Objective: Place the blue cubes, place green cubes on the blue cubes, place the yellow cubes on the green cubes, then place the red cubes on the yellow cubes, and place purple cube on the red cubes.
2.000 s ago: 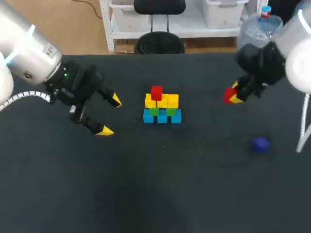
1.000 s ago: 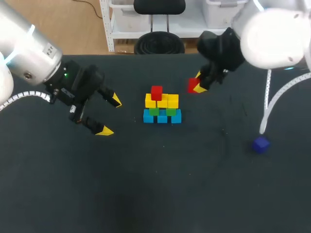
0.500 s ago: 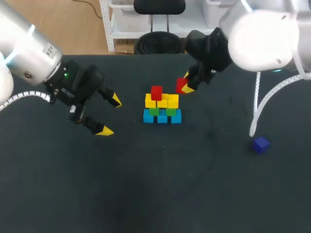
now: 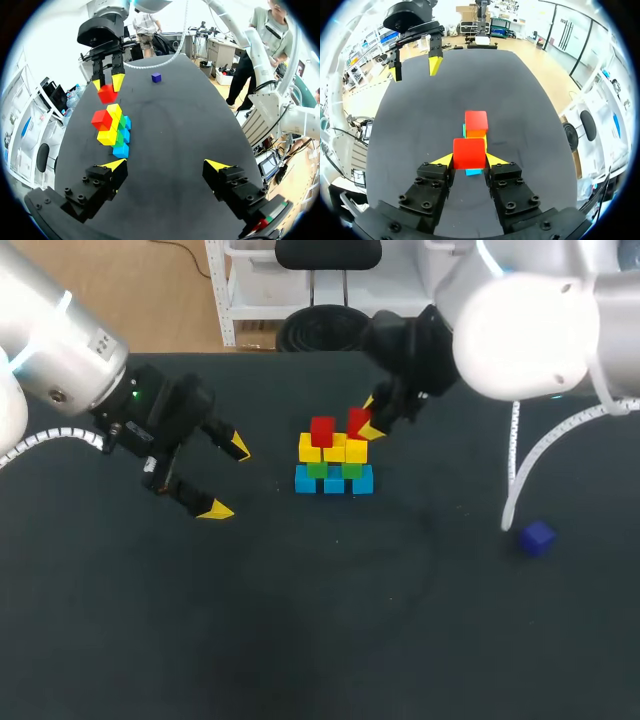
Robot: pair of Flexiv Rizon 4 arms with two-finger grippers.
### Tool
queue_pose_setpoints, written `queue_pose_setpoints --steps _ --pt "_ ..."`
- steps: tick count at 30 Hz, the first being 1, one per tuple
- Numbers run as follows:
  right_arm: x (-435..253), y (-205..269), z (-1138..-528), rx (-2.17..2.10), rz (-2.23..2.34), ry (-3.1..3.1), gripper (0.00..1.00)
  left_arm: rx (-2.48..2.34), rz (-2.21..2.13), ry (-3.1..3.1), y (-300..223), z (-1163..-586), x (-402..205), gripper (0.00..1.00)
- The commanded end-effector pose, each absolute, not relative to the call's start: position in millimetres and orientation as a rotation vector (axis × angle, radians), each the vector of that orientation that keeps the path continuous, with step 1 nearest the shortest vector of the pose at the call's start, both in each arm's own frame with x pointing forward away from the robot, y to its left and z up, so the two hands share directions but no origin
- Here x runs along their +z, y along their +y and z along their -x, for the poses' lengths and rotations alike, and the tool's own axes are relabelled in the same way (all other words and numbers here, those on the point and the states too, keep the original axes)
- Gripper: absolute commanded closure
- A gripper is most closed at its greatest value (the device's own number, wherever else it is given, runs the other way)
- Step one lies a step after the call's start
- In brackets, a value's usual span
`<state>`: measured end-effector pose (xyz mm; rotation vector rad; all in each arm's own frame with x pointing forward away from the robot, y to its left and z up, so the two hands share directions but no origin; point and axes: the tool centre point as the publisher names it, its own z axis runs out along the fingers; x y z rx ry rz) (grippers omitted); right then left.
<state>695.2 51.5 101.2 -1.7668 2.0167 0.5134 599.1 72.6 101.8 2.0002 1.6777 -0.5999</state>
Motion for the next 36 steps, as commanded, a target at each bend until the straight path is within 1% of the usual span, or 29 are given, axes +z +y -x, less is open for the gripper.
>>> queue_pose_setpoints --steps 1,36 --pt "98 56 -696 0.515 1.771 2.018 1.0 -0.599 -2.001 1.677 73 -599 102 0.0" --pt "82 63 -709 0.523 1.791 2.042 1.0 -0.599 -2.001 1.677 73 -599 102 0.0"
